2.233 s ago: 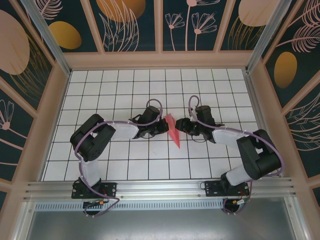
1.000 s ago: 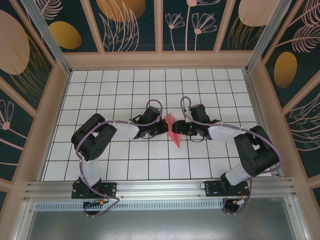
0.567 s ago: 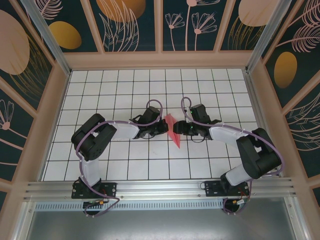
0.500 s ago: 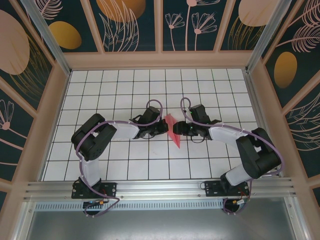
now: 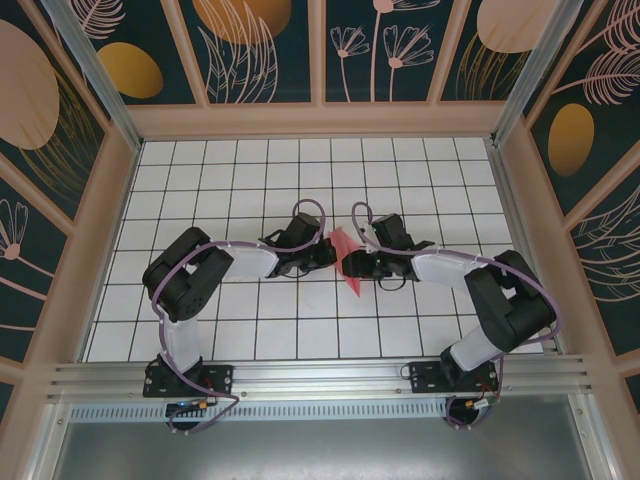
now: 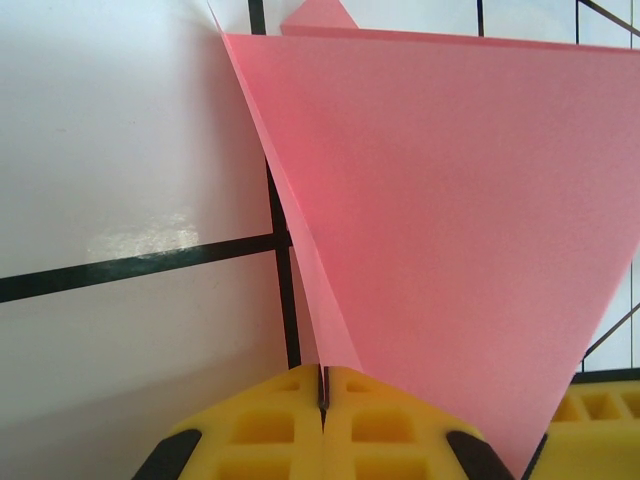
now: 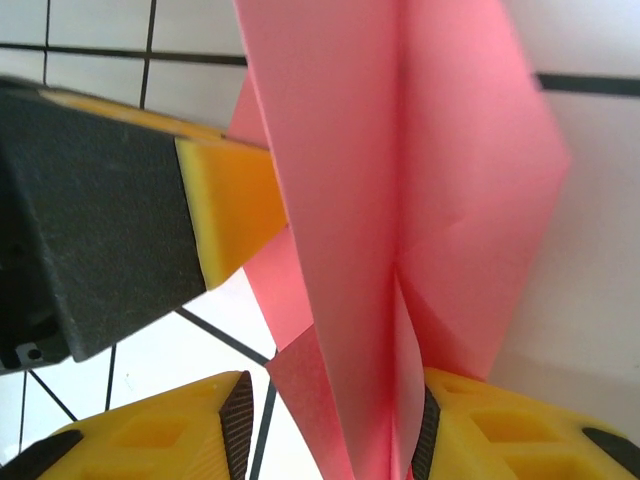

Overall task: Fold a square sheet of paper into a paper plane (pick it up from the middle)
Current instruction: Move the paper plane to the center of the table.

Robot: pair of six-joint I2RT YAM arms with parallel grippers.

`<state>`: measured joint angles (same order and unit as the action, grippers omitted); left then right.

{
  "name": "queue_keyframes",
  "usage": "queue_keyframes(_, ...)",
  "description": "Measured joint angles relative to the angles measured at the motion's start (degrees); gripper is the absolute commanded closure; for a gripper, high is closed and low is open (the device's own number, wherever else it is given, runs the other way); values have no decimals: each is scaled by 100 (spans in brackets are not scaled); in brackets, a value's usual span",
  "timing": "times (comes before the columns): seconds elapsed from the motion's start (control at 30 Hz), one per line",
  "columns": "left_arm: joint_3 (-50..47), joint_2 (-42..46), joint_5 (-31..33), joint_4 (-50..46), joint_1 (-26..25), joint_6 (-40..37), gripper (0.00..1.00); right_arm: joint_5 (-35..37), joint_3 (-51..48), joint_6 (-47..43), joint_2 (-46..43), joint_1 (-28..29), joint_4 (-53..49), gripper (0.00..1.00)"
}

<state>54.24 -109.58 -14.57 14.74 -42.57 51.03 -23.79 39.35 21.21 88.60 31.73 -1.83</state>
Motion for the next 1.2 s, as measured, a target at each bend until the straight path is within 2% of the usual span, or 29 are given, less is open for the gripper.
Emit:
queue_keyframes(0.17, 0, 0, 0, 0, 0, 0, 100, 160, 87, -33, 140, 118, -83, 59)
queue_keyframes(0.33, 0, 0, 2, -2, 0, 0, 100, 367, 166, 4, 232, 122, -120, 72)
queue_keyframes(0.43, 7, 2, 26, -96, 0, -2, 89, 516, 184, 46, 232, 127, -131, 85)
queue_keyframes(0.5, 9, 15, 107, -223, 0, -7, 75, 649, 190, 92, 232, 127, -153, 94)
queue_keyframes(0.57, 15, 127, 251, -367, 2, -28, 61, 831, 221, 146, 229, 127, -219, 97)
queue_keyframes(0.7, 9, 599, 686, -688, 42, -2, 48, 1204, 330, 199, 197, 129, -376, 99)
queue_keyframes(0.93, -94, 1563, 1873, -1207, 273, 122, 24, 1978, 608, 358, 116, 249, -796, 98)
queue_keyframes(1.1, -422, 1919, 2645, -1572, 367, 343, 16, 2527, 901, 573, 293, 372, -1005, 97)
queue_keyframes(1.2, -551, 1961, 2887, -1757, 396, 422, 14, 2706, 1005, 675, 485, 398, -1093, 96)
